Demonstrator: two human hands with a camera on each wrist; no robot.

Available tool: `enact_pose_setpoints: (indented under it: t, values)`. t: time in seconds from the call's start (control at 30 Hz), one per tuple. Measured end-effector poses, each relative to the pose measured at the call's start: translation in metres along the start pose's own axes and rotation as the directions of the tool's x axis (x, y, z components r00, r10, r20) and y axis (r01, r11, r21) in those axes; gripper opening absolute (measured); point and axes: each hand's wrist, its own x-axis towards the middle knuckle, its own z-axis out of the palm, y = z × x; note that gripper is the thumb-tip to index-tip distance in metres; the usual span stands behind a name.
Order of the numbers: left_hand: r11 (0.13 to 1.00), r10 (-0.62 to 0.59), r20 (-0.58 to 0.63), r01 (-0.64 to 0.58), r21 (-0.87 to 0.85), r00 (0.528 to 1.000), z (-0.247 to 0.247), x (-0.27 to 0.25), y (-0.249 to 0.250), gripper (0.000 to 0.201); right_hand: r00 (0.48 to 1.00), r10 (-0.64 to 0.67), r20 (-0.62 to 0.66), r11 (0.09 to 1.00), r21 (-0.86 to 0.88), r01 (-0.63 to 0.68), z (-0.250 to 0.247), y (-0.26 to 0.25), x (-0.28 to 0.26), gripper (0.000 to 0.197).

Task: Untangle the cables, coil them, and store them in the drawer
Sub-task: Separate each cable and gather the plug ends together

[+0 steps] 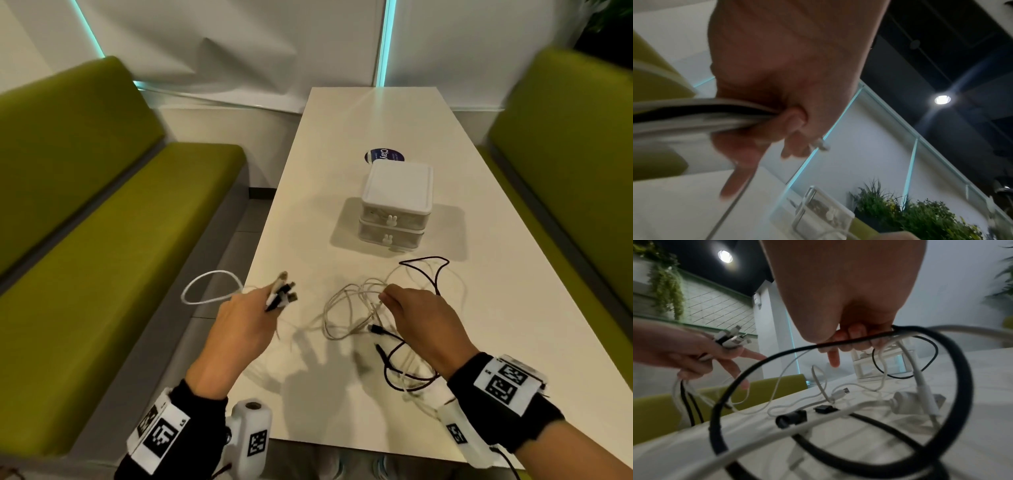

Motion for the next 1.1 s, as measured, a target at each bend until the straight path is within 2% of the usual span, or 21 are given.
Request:
enact_pose_setpoints:
  t: [0.07,0.13,0.2,0.27,0.33,0.37,0.43,0.53,0.63,0.77,0.83,0.97,1.03,1.1]
  values:
    - [0.992,0.031,0.048,-0.036,0.122,0.998,0.0,-0.004,0.01,0.015,0.998,-0.052,0.023,0.999,-0.012,0.052,-0.001,-0.007,-0.002,0.035]
    - [0.976,0.12,-0.005,-0.117,0.183,0.993,0.005,-0.005,0.019,0.017,0.996,-0.091,0.024,0.995,-0.027,0.092,-0.001,-0.015,-0.005,0.034]
    - [0.964,0.226,-0.057,-0.214,0.158,0.973,0.015,-0.004,0.026,0.028,0.993,-0.117,0.01,0.992,-0.049,0.118,-0.002,-0.021,-0.005,0.033]
    - [0.95,0.265,0.01,-0.263,0.166,0.964,0.026,0.0,0.032,0.045,0.982,-0.187,-0.021,0.982,-0.029,0.187,-0.002,-0.026,-0.005,0.037]
    - [0.949,0.268,0.081,-0.278,0.148,0.96,0.037,0.003,0.036,0.037,0.965,-0.261,-0.023,0.965,0.015,0.261,-0.003,-0.029,-0.006,0.045]
    - [0.951,0.257,0.097,-0.27,0.151,0.962,0.041,0.003,0.036,0.028,0.96,-0.28,-0.02,0.959,0.035,0.281,-0.004,-0.03,-0.007,0.046]
    - [0.965,0.225,0.087,-0.234,0.117,0.97,0.043,0.005,0.033,0.019,0.963,-0.268,-0.018,0.961,0.074,0.268,-0.005,-0.028,-0.008,0.036]
    - [0.979,0.163,-0.01,-0.163,-0.121,0.987,0.027,0.009,0.025,0.02,0.986,-0.166,0.015,0.981,0.103,0.163,-0.004,-0.016,-0.009,0.024]
    - [0.923,0.106,-0.002,-0.099,-0.373,0.994,0.015,0.016,0.009,0.032,0.982,-0.183,-0.048,0.981,0.063,0.186,-0.001,-0.011,-0.008,0.025]
    - [0.816,0.032,0.012,-0.019,-0.578,0.999,0.008,0.017,-0.004,0.03,0.965,-0.225,-0.138,0.974,-0.028,0.223,0.003,-0.022,0.0,0.017]
    - [0.796,0.018,-0.035,-0.035,-0.604,0.999,0.003,0.018,-0.011,0.026,0.981,-0.171,-0.093,0.985,-0.03,0.169,0.004,-0.024,0.002,0.013]
    - [0.841,-0.049,-0.101,-0.013,-0.541,0.994,-0.002,0.018,-0.03,0.021,0.995,-0.053,0.086,0.996,-0.061,0.059,0.004,-0.022,0.001,0.031]
    - [0.849,-0.077,-0.125,-0.001,-0.528,0.989,-0.004,0.018,-0.038,0.022,0.995,-0.038,0.088,0.997,-0.059,0.043,0.002,-0.024,0.0,0.03]
    - [0.827,-0.138,-0.169,0.02,-0.561,0.976,-0.01,0.017,-0.051,0.015,0.996,-0.085,0.035,0.991,-0.097,0.089,0.002,-0.029,0.0,0.024]
